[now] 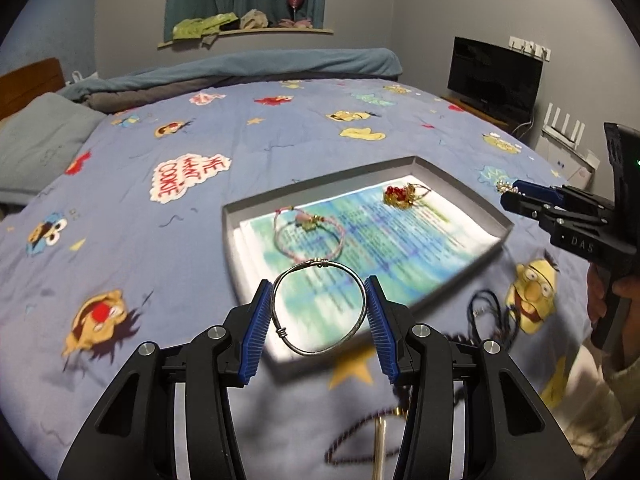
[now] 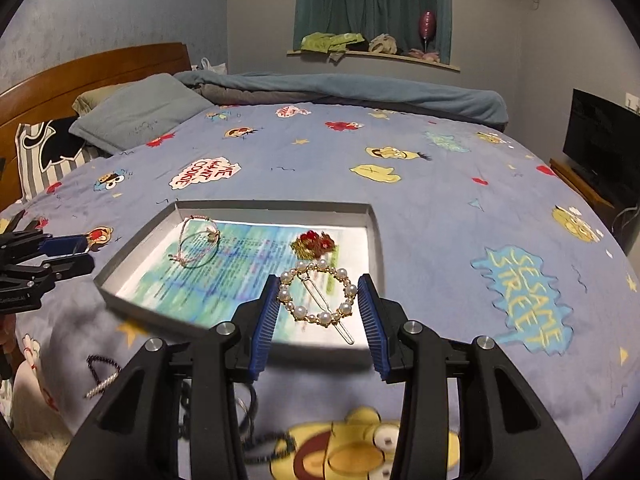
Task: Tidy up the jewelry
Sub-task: 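Carry the silver bangle with the left gripper while the right gripper carries the pearl clip to the tray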
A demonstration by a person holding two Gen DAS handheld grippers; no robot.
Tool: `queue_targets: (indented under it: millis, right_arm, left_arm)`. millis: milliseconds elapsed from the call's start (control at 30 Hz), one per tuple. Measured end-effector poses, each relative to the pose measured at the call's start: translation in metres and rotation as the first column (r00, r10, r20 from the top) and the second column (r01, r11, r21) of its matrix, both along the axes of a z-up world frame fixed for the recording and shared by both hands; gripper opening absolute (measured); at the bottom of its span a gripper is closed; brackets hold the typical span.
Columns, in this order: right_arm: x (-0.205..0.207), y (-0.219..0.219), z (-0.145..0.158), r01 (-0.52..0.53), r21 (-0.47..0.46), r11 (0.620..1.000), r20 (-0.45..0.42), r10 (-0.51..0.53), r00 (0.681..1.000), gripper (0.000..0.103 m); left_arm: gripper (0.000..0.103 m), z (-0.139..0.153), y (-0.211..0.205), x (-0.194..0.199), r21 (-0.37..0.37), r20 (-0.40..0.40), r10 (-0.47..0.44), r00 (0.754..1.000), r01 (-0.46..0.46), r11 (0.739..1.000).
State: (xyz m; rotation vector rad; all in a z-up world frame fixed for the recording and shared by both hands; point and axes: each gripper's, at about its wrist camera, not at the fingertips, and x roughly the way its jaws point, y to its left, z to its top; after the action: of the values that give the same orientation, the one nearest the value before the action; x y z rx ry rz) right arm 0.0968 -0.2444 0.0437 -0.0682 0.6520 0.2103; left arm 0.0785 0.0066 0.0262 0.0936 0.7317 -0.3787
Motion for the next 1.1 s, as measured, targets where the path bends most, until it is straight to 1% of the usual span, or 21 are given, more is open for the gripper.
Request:
queue_targets:
  millis: [67,167,233,333,400,533,600,700,900,1100]
  right_arm:
    - [0.009,0.005,-0.005,-0.001,-0.007,1.000,-0.016,0.001,1.000,0.040]
    - [0.025,0.010,-0.017,0.007,-0.012,1.000,-0.054,-0.007,0.999,0.040]
    - [0.032,0.014,-0.025,0.008,-0.020,1.000,-0.077,-0.010,0.997,0.040]
    - [0.039,0.020,-0.035,0.008,-0.036,0.999,-0.101,-0.011,0.995,0.040]
    - [0.042,0.022,-0.042,0.012,-0.047,0.999,-0.119,-0.017,0.993,0.040]
    - [0.048,0.025,-0.053,0.003,-0.071,0.997,-0.164,-0.014,0.986,0.040]
    - [0.048,0.024,-0.055,0.000,-0.068,0.998,-0.167,-0.012,0.986,0.040]
    - [0.050,0.024,-0.057,0.006,-0.075,0.997,-0.176,-0.019,0.984,0.040]
    - [0.060,0.024,-0.058,0.023,-0.076,0.997,-0.189,-0.037,0.981,0.040]
    - [0.060,0.025,-0.062,0.024,-0.088,0.996,-0.190,-0.040,0.981,0.040]
  left_arm:
    - [0.048,-0.005,-0.005,0.013,0.003,-0.017,0.006,1.000,-0.006,1.000]
    - [0.048,-0.014,-0.011,0.034,-0.019,-0.059,0.017,0.998,-0.018,1.000]
    - [0.048,-0.020,-0.016,0.043,-0.013,-0.079,0.018,0.997,-0.019,1.000]
    - [0.048,-0.029,-0.023,0.051,-0.002,-0.104,0.010,0.994,-0.010,1.000]
    - [0.048,-0.037,-0.027,0.057,-0.006,-0.140,0.006,0.990,-0.006,1.000]
    - [0.048,-0.050,-0.028,0.063,0.004,-0.184,0.003,0.983,-0.003,1.000]
    - [0.048,-0.055,-0.027,0.064,0.009,-0.204,0.007,0.979,-0.005,1.000]
    - [0.048,-0.059,-0.028,0.066,0.024,-0.207,0.008,0.978,-0.003,1.000]
    - [0.048,-0.062,-0.028,0.066,0.028,-0.208,0.006,0.978,0.000,1.000]
    - [0.048,-0.062,-0.028,0.065,0.036,-0.202,-0.003,0.979,0.011,0.999]
